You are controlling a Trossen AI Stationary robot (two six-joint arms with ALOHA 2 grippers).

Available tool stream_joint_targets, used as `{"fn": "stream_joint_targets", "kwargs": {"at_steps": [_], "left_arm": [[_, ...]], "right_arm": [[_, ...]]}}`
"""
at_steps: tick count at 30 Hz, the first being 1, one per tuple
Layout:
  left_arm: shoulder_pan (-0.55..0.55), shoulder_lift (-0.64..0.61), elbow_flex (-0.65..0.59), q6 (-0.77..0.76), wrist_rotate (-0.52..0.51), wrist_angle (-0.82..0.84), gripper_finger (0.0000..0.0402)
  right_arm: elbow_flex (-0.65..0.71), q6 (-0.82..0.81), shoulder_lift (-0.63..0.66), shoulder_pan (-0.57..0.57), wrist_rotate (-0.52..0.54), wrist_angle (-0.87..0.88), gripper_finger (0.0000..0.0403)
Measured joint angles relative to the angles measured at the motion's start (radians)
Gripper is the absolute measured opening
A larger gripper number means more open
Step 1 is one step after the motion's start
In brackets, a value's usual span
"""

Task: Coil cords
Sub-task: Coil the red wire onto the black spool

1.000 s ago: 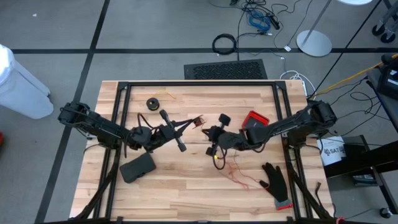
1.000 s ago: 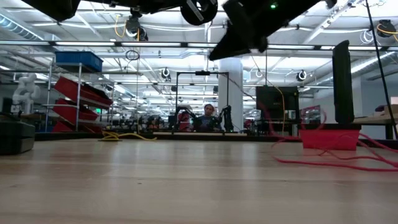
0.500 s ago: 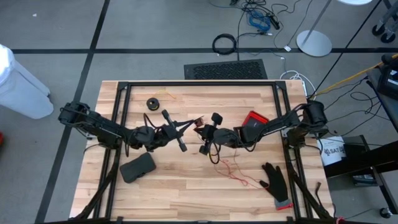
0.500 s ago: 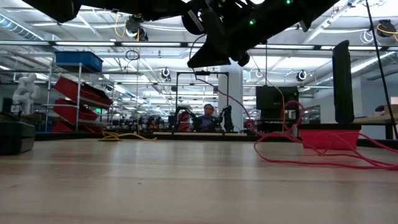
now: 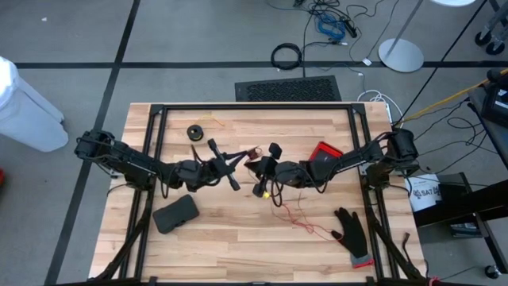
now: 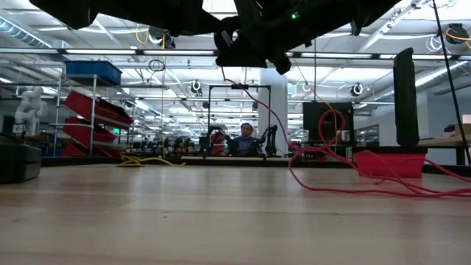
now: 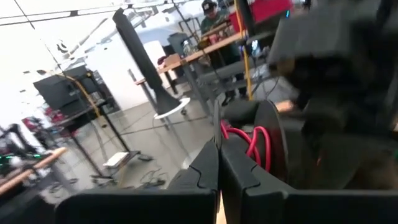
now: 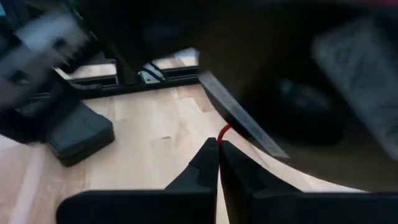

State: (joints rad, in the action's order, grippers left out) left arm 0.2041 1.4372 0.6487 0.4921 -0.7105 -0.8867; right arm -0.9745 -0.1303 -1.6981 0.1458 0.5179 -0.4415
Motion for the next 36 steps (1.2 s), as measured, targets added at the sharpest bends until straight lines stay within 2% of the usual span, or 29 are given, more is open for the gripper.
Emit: {"fn": "stream_joint_targets", "kwargs": {"at_steps": [15, 19, 28, 36], "left_arm": [[-0.007, 0.001, 0.000, 0.048, -0.073, 0.211, 0.0000], [0.001, 0.001, 0.000, 0.045, -0.095, 0.252, 0.0000], [0.052, 0.001, 0.000, 0.034, -0.101, 0.227, 0.0000], [0.072, -0.011, 0.000, -0.043, -0.019, 0.138, 0.0000]], "right_arm": [[-0.001, -0.010, 0.016, 0.014, -0.030, -0.033, 0.0000], [-0.001, -0.008, 0.072, 0.027, -0.021, 0.076, 0.0000], [-0.001, -0.043, 0.251, 0.004, 0.009, 0.502, 0.0000], [-0.002, 0.012, 0.273, -0.020, 0.013, 0.578, 0.0001]]}}
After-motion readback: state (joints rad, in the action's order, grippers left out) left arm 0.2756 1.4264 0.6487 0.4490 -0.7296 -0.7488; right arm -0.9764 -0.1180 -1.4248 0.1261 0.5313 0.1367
